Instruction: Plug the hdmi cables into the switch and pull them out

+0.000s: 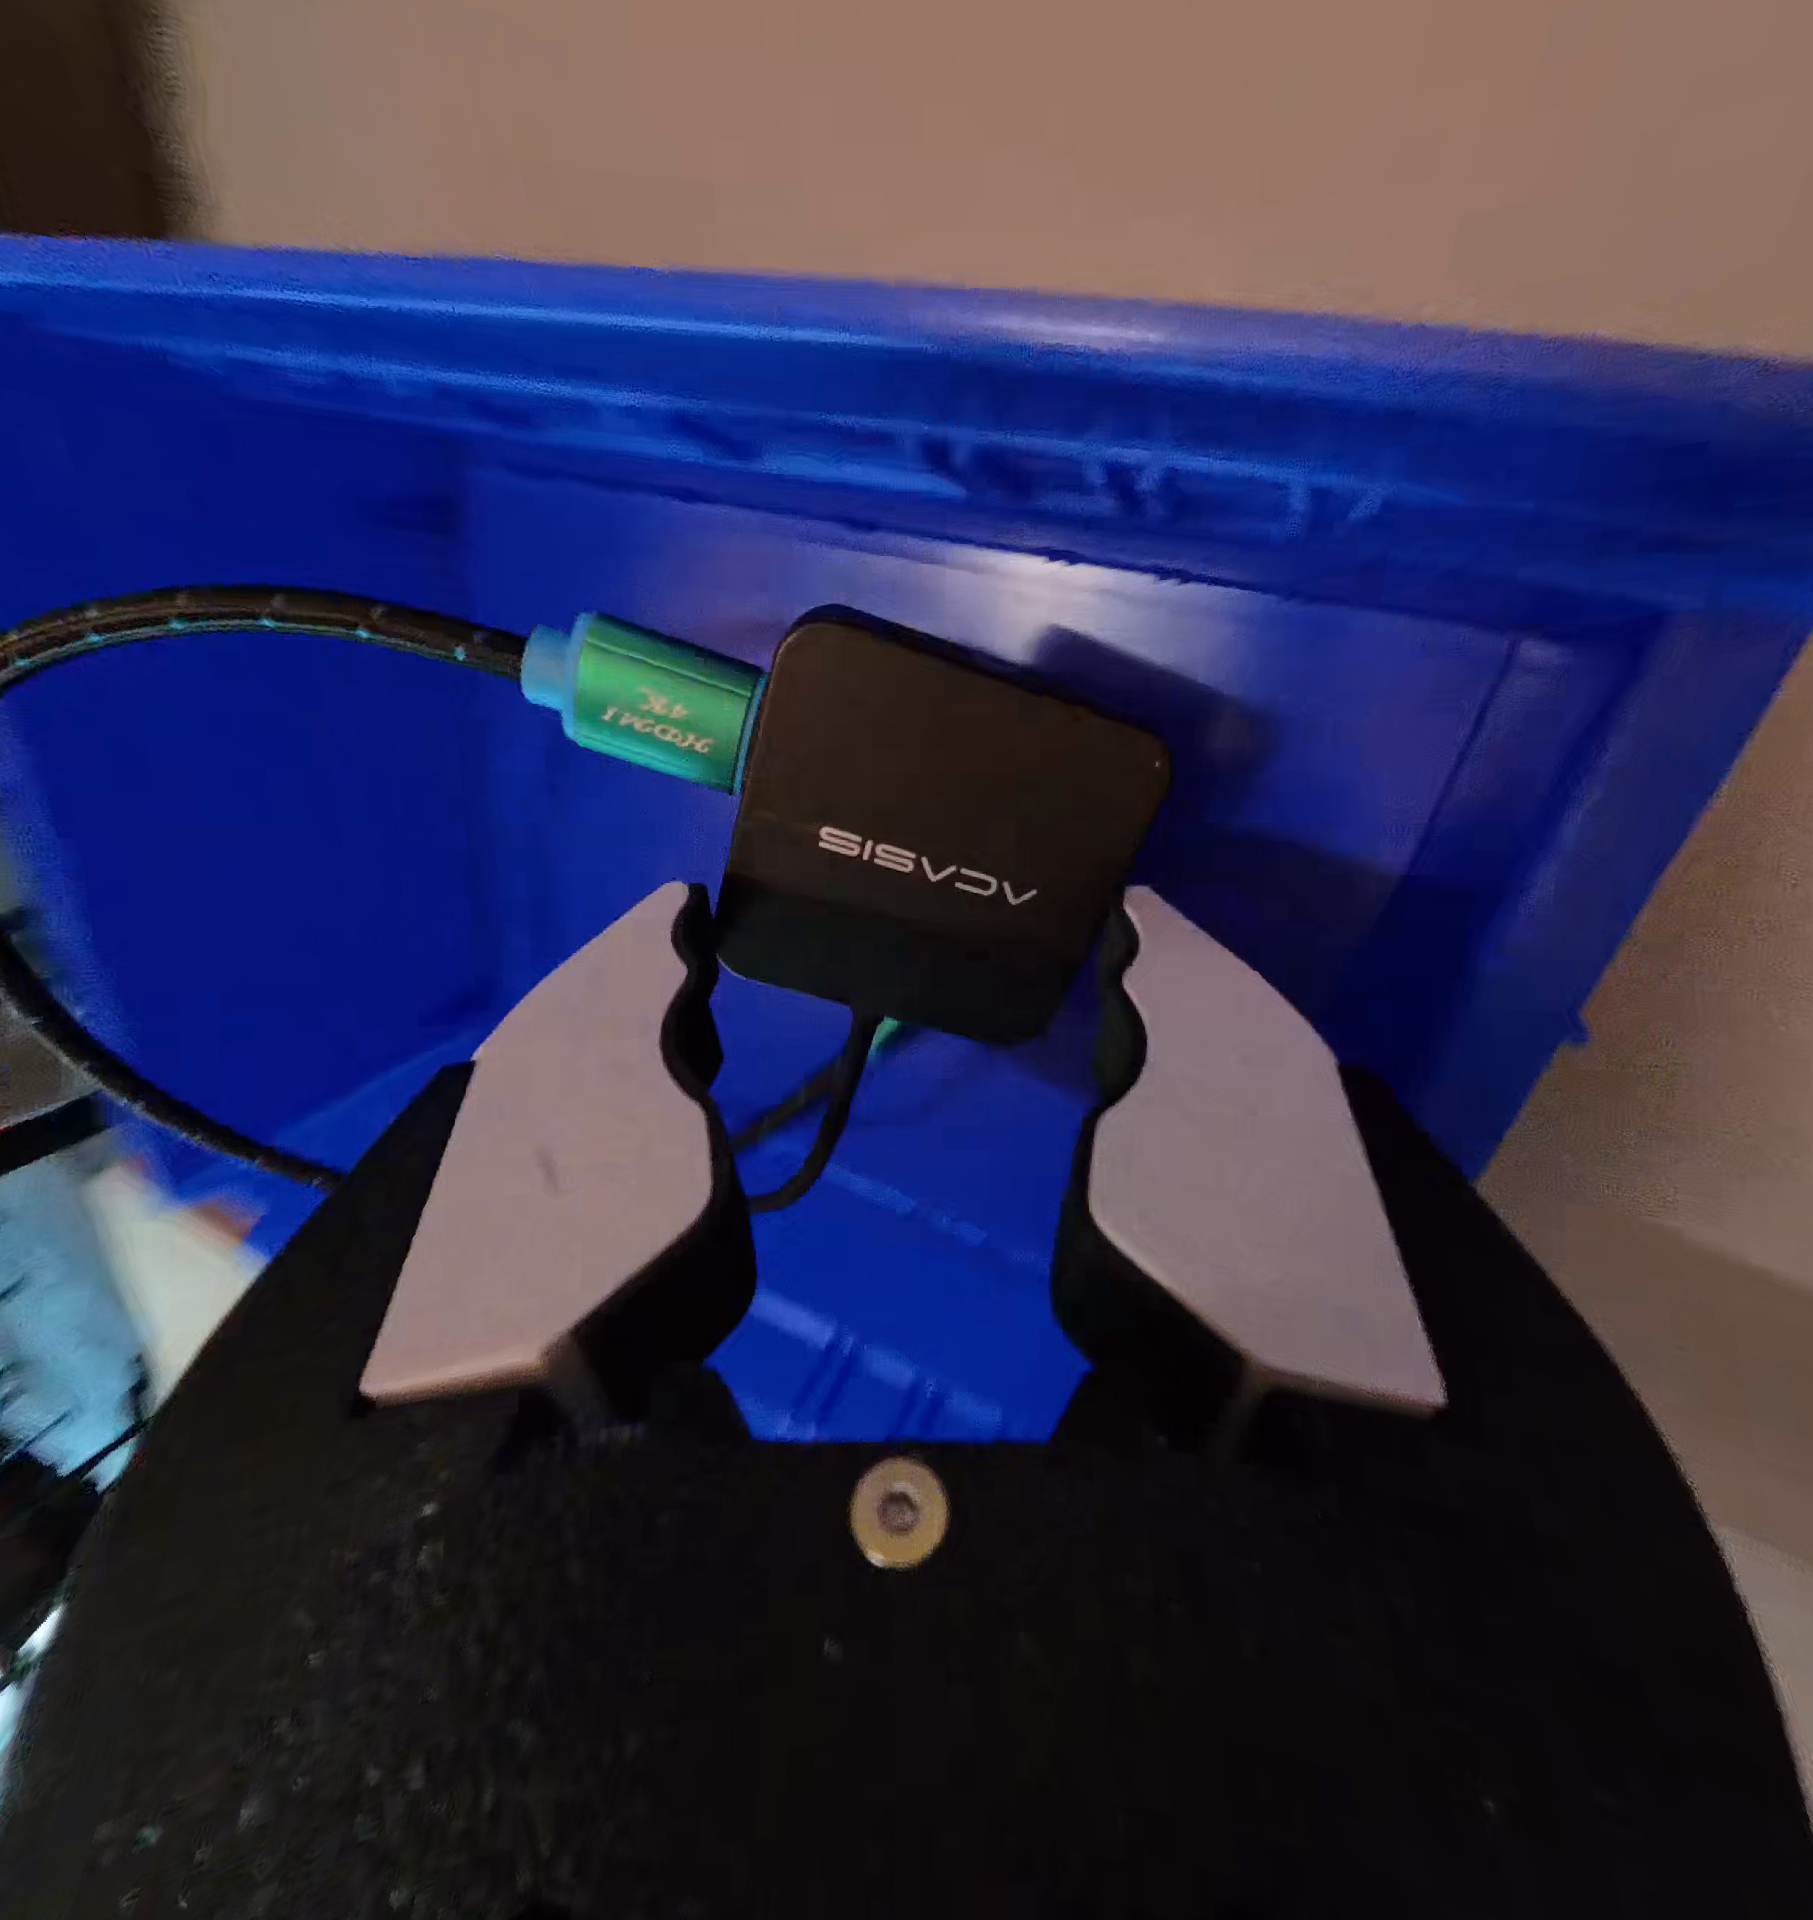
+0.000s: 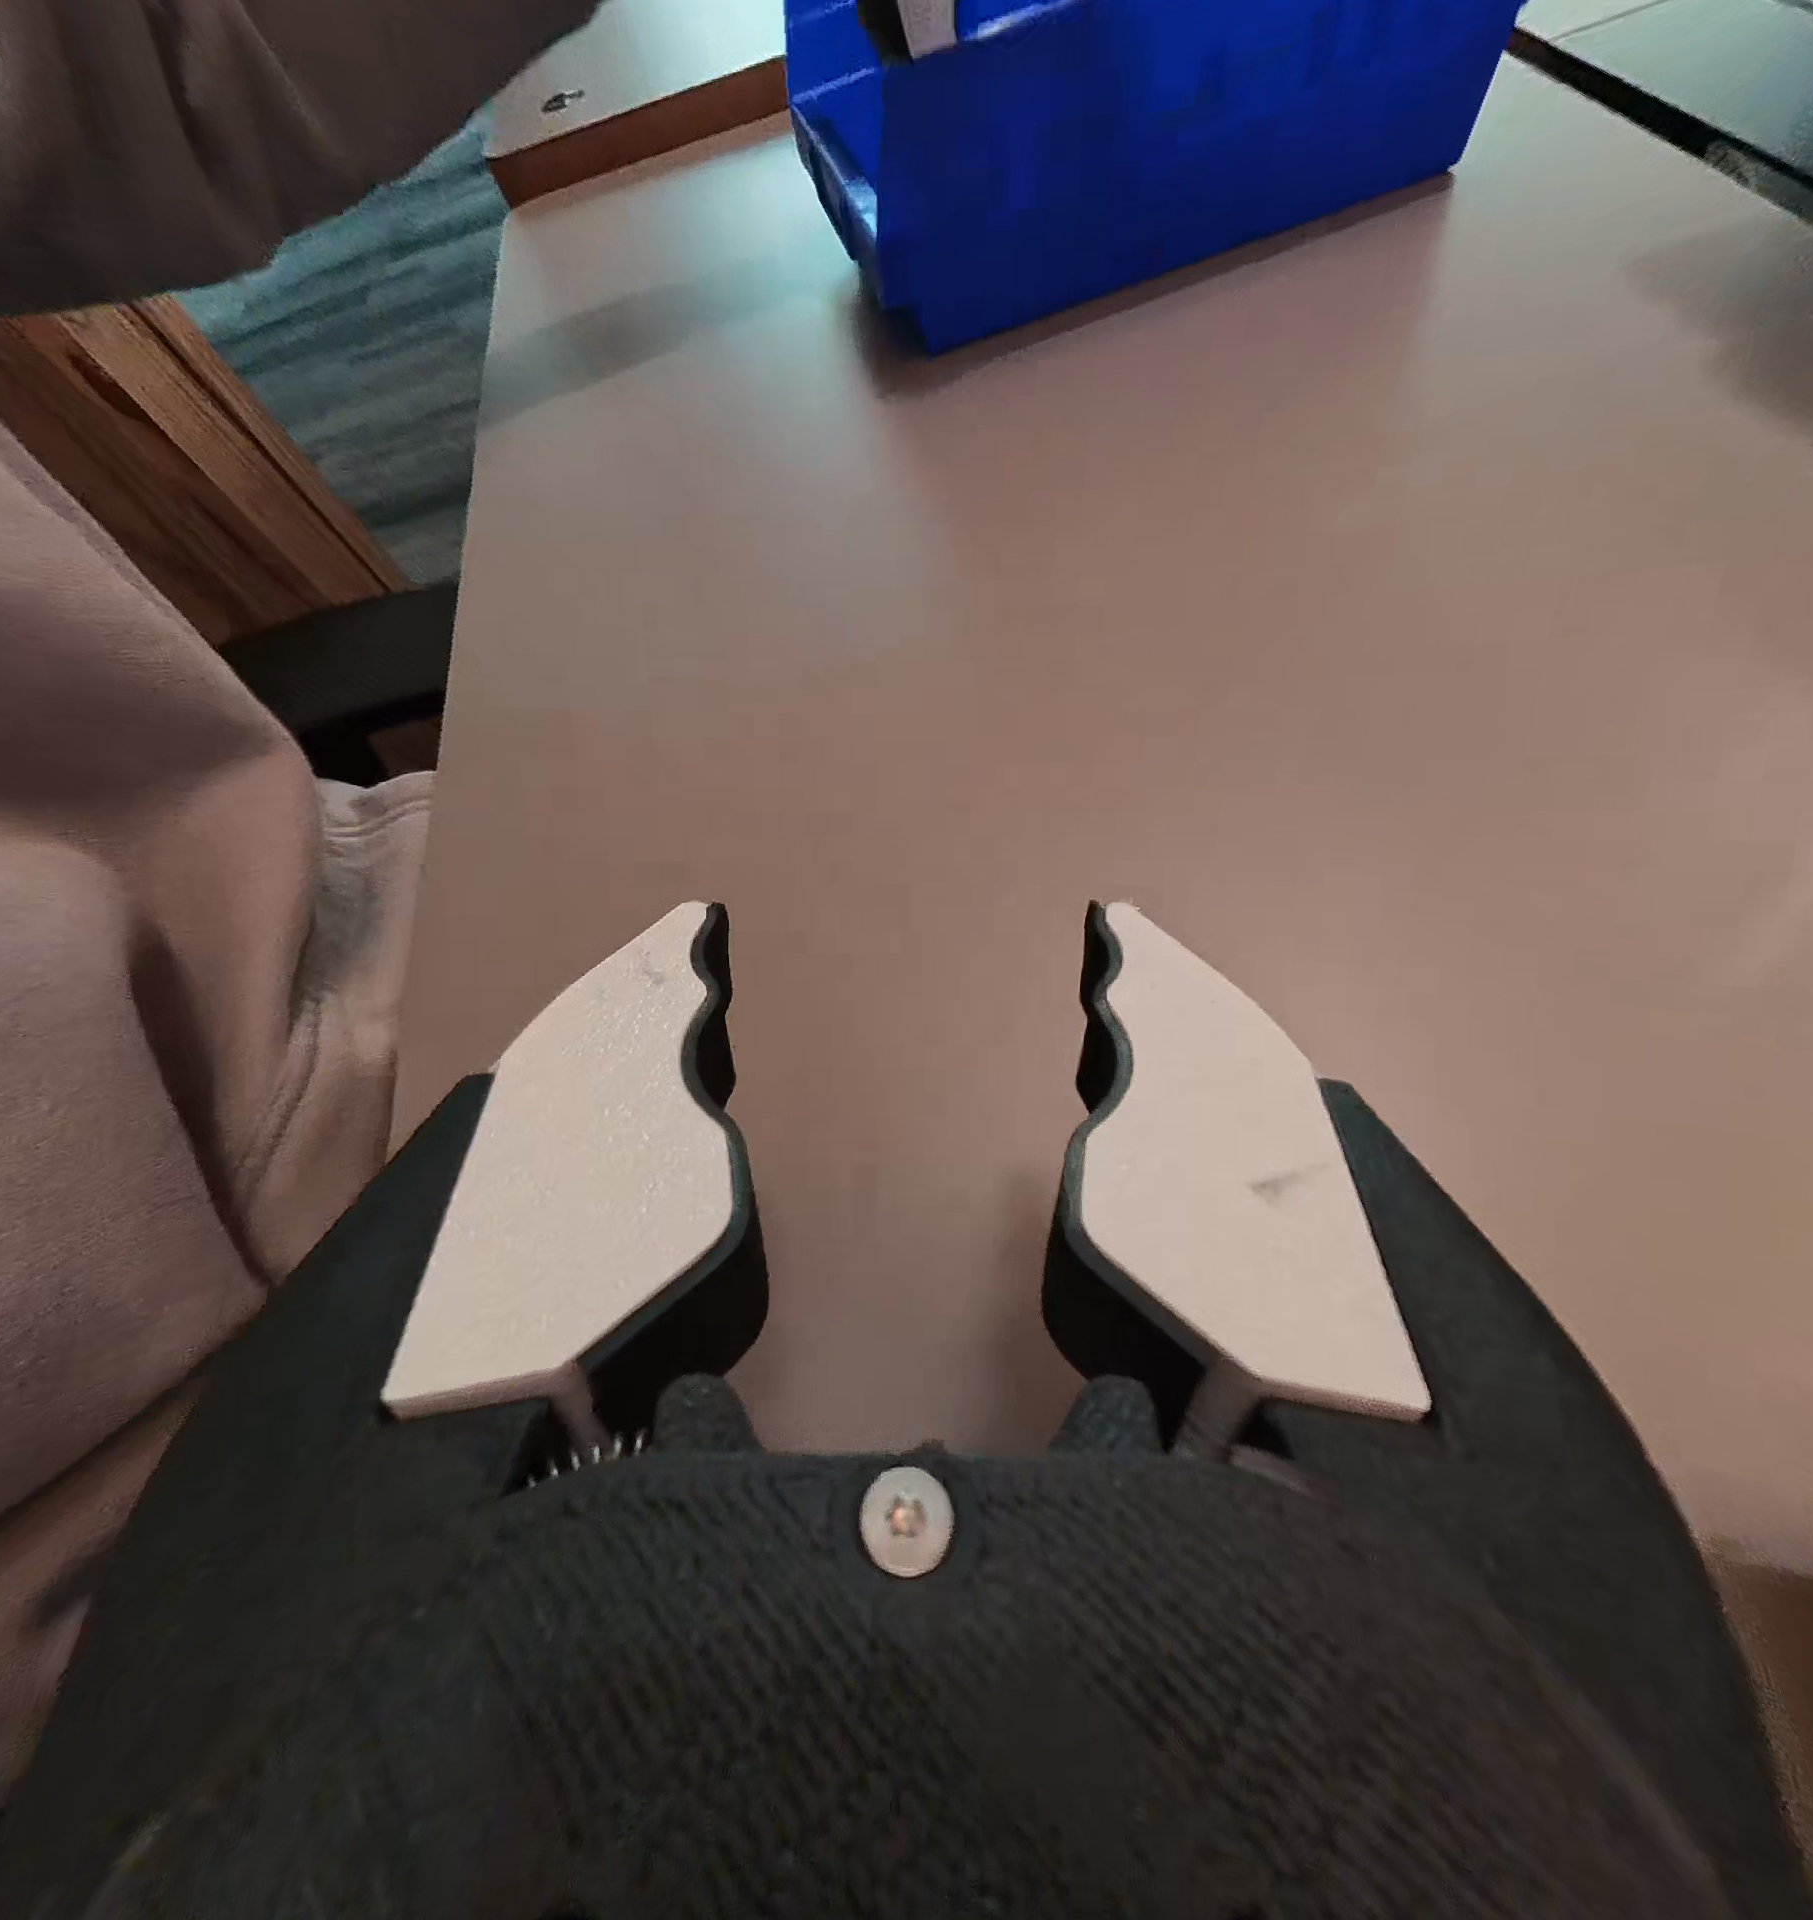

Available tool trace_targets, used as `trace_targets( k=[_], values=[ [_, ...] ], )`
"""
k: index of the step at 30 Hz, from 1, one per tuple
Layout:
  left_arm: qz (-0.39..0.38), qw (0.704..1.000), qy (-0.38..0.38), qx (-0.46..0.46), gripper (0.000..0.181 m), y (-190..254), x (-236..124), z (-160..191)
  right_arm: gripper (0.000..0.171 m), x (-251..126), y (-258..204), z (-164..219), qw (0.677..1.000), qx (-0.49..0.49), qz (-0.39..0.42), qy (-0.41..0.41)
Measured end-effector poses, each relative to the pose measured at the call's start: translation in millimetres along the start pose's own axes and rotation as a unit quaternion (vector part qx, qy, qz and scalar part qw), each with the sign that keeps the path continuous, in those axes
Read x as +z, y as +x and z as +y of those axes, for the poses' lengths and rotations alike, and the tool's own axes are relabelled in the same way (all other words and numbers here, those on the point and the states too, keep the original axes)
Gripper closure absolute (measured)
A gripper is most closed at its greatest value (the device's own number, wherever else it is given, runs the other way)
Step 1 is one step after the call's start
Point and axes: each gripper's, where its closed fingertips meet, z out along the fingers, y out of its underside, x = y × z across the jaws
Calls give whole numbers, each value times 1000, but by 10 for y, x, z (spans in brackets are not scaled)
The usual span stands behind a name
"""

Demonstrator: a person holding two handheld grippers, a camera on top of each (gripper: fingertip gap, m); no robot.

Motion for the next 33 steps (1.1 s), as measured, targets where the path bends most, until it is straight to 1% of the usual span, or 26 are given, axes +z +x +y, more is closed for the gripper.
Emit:
trace_targets(
  k=[1, 3, 5, 7, 10, 12, 15, 16, 17, 19, 21, 23, 26, 28, 31, 33],
  values=[
    [-37, 999, -3, -1, 110, -85, -175, -6, 106, 17, 3, -30, 1000, -11, 4, 4],
    [-107, 994, -7, 3, 111, -209, -581, -65, 104, 49, 44, -105, 999, -22, 23, 15],
    [-175, 985, 6, 10, 111, -269, -1010, -246, 93, 85, 80, -242, 998, -21, 41, 40],
    [-232, 972, 26, 24, 111, -234, -1379, -548, 81, 113, 101, -497, 994, -11, 55, 91],
    [-278, 958, 45, 58, 111, 9, -1654, -1095, 74, 114, 102, -1054, 976, 7, 76, 202],
    [-302, 949, 62, 72, 111, 208, -1682, -1481, 77, 146, 1, -1385, 965, 14, 64, 253],
    [-319, 936, 125, 86, 111, 564, -1577, -2109, 76, 324, -161, -1630, 964, 11, 43, 260],
    [-320, 931, 147, 94, 111, 691, -1521, -2300, 78, 355, -206, -1676, 962, 10, 39, 269],
    [-324, 926, 165, 104, 111, 807, -1465, -2471, 82, 355, -206, -1710, 958, 15, 48, 284],
    [-334, 914, 201, 112, 111, 996, -1382, -2762, 85, 302, -170, -1738, 946, 24, 80, 312],
    [-343, 901, 241, 112, 112, 1154, -1345, -3002, 90, 290, -151, -1672, 946, 15, 113, 304],
    [-355, 889, 266, 114, 111, 1279, -1318, -3184, 90, 291, -158, -1576, 948, -5, 146, 282],
    [-382, 869, 291, 120, 111, 1408, -1308, -3387, 129, 224, -192, -1475, 944, -57, 194, 261],
    [-396, 859, 304, 114, 111, 1448, -1308, -3449, 156, 168, -186, -1426, 940, -79, 221, 249],
    [-383, 851, 350, 85, 111, 1521, -1253, -3490, 157, 167, -193, -1337, 945, -72, 221, 229],
    [-377, 844, 374, 72, 111, 1528, -1230, -3501, 157, 181, -170, -1312, 942, -48, 217, 253]
  ],
)
